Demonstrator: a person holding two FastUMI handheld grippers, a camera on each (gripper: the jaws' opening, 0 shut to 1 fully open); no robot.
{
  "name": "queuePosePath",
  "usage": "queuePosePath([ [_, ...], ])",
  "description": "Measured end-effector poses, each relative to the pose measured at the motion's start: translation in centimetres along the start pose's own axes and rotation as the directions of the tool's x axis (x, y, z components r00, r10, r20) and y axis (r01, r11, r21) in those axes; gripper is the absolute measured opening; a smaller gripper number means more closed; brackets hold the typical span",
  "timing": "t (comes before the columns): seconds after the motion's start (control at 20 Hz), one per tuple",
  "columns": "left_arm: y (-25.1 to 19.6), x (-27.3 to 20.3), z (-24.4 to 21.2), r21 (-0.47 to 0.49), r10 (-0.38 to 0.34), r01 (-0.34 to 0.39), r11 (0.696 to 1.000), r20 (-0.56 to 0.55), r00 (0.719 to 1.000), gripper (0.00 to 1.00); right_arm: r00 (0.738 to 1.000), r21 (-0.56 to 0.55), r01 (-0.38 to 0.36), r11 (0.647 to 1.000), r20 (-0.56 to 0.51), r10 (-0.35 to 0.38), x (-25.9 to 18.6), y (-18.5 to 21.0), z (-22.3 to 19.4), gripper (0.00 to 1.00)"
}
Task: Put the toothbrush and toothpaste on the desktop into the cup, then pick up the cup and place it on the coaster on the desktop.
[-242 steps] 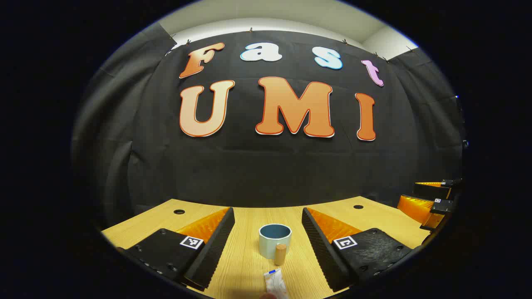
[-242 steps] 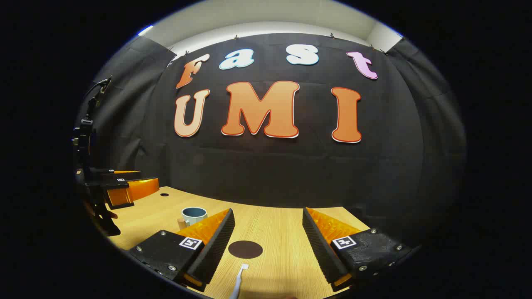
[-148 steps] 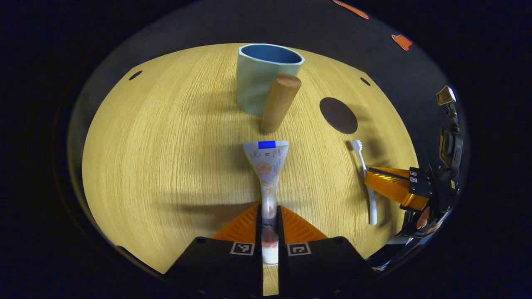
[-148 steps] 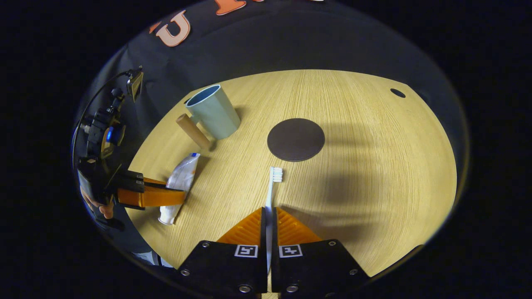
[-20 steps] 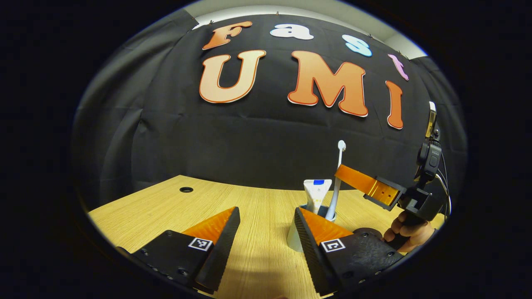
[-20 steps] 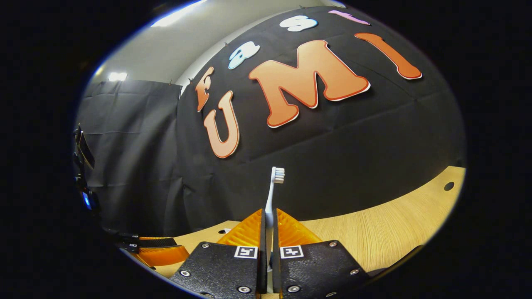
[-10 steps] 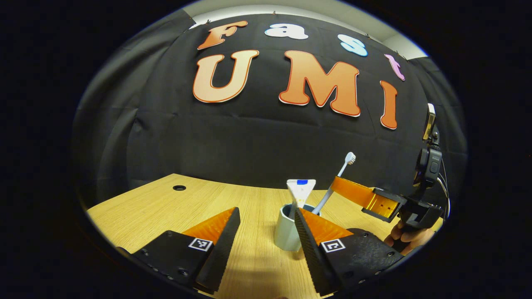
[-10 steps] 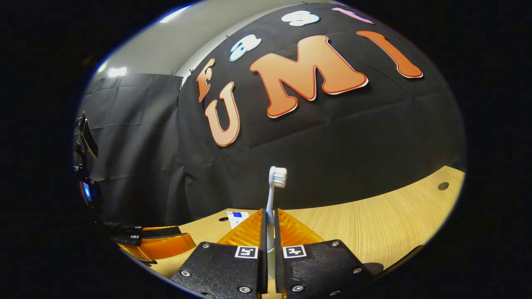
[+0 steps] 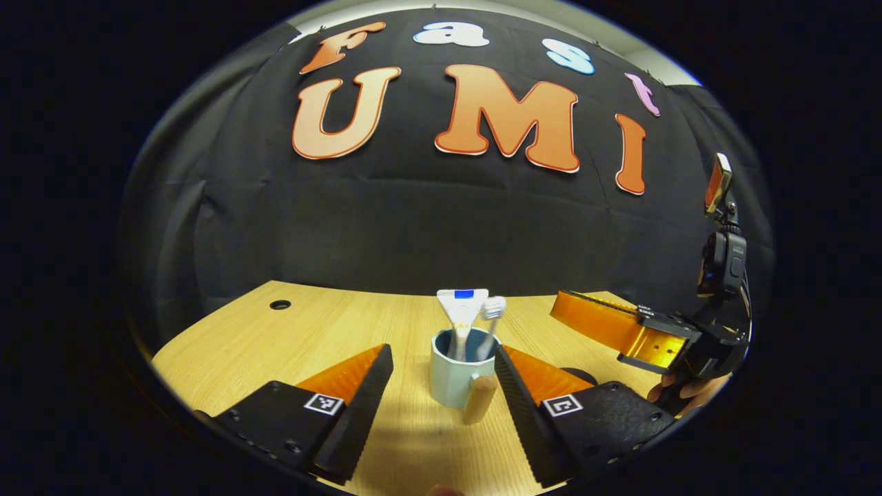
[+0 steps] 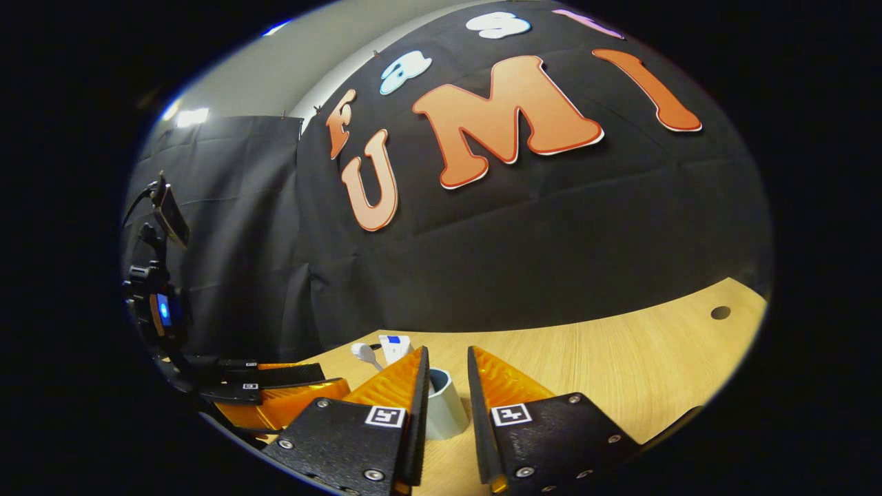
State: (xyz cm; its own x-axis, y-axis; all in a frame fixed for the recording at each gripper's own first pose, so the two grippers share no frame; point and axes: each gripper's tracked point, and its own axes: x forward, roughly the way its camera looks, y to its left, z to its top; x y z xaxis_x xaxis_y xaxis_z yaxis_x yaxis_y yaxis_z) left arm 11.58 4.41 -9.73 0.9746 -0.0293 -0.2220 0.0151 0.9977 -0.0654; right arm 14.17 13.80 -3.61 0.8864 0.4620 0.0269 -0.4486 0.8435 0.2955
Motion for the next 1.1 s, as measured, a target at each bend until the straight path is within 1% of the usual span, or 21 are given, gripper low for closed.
queuePosePath([
  [0.05, -0.4, 0.1, 0.1, 0.0, -0.006, 0.006, 1.0, -0.019, 1.0, 0.92, 1.0, -0.015, 0.0, 1.0, -0.004, 0.0, -0.7, -0.2, 0.3, 0.39],
  [0.1, -0.9, 0.2, -0.1, 0.007, -0.014, 0.014, 1.0, -0.045, 0.999, 0.95, 1.0, -0.03, 0.002, 1.0, -0.008, -0.002, -1.3, -0.4, 0.6, 0.44],
  [0.15, -1.1, 0.4, 0.0, 0.016, -0.013, 0.014, 1.0, -0.069, 0.998, 0.96, 1.0, -0.045, 0.008, 0.999, -0.004, -0.009, -2.0, -0.8, 1.0, 0.49],
  [0.2, -1.4, 0.5, 0.0, 0.025, -0.021, 0.023, 0.999, -0.1, 0.995, 0.96, 1.0, -0.06, 0.016, 0.998, 0.007, -0.015, -2.8, -1.1, 1.6, 0.51],
  [0.25, -1.8, 0.7, 0.0, 0.024, -0.032, 0.035, 0.999, -0.133, 0.991, 0.96, 1.0, -0.075, 0.025, 0.997, 0.019, -0.024, -3.5, -1.5, 2.2, 0.58],
  [0.3, -2.3, 0.7, -0.3, 0.022, -0.044, 0.048, 0.999, -0.167, 0.985, 0.96, 0.999, -0.088, 0.033, 0.996, 0.033, -0.03, -4.3, -1.8, 2.9, 0.61],
  [0.35, -2.5, 0.9, -0.5, 0.02, -0.049, 0.055, 0.998, -0.207, 0.977, 0.96, 0.998, -0.099, 0.042, 0.994, 0.047, -0.038, -4.9, -2.1, 3.4, 0.68],
  [0.4, -3.0, 0.9, -0.9, 0.016, -0.059, 0.065, 0.998, -0.238, 0.969, 0.96, 0.997, -0.109, 0.05, 0.993, 0.061, -0.043, -5.7, -2.4, 3.9, 0.71],
  [0.45, -3.2, 1.1, -1.4, 0.01, -0.066, 0.071, 0.997, -0.276, 0.959, 0.96, 0.996, -0.122, 0.057, 0.991, 0.072, -0.049, -6.4, -2.8, 4.4, 0.78],
  [0.55, -3.5, 1.4, -2.2, 0.023, -0.058, 0.07, 0.997, -0.34, 0.939, 0.96, 0.994, -0.153, 0.072, 0.986, 0.087, -0.059, -8.0, -3.4, 5.1, 0.85],
  [0.6, -3.6, 1.7, -2.7, 0.036, -0.049, 0.067, 0.997, -0.368, 0.928, 0.96, 0.994, -0.171, 0.077, 0.982, 0.095, -0.062, -8.6, -3.6, 5.5, 0.87],
  [0.65, -3.9, 2.1, -2.9, 0.047, -0.05, 0.075, 0.996, -0.396, 0.917, 0.96, 0.992, -0.184, 0.084, 0.979, 0.104, -0.066, -9.3, -4.0, 5.8, 0.9],
  [0.7, -4.2, 2.3, -3.5, 0.056, -0.054, 0.086, 0.995, -0.426, 0.903, 0.96, 0.991, -0.195, 0.088, 0.977, 0.112, -0.067, -10.1, -4.2, 6.1, 0.92],
  [0.8, -4.4, 3.0, -4.5, 0.077, -0.041, 0.091, 0.993, -0.495, 0.868, 0.96, 0.99, -0.207, 0.098, 0.974, 0.115, -0.075, -11.4, -5.0, 6.3, 0.94],
  [0.85, -4.4, 3.4, -4.7, 0.078, -0.038, 0.092, 0.993, -0.526, 0.85, 0.96, 0.99, -0.211, 0.102, 0.972, 0.113, -0.079, -12.1, -5.3, 6.2, 1.0],
  [0.9, -4.3, 3.4, -5.0, 0.072, -0.029, 0.082, 0.994, -0.553, 0.833, 0.96, 0.99, -0.213, 0.109, 0.971, 0.113, -0.087, -12.8, -5.8, 6.3, 0.94],
  [1.0, -4.2, 3.8, -5.6, 0.067, -0.019, 0.074, 0.995, -0.604, 0.797, 0.96, 0.987, -0.215, 0.125, 0.968, 0.122, -0.101, -13.9, -6.7, 6.4, 0.94],
  [1.05, -4.1, 3.9, -5.9, 0.081, -0.007, 0.075, 0.994, -0.633, 0.774, 0.97, 0.986, -0.214, 0.133, 0.968, 0.123, -0.109, -14.4, -7.1, 6.4, 0.94],
  [1.1, -3.9, 4.2, -6.3, 0.099, 0.013, 0.068, 0.993, -0.653, 0.757, 0.96, 0.986, -0.209, 0.141, 0.968, 0.119, -0.118, -14.7, -7.6, 6.3, 0.94],
])
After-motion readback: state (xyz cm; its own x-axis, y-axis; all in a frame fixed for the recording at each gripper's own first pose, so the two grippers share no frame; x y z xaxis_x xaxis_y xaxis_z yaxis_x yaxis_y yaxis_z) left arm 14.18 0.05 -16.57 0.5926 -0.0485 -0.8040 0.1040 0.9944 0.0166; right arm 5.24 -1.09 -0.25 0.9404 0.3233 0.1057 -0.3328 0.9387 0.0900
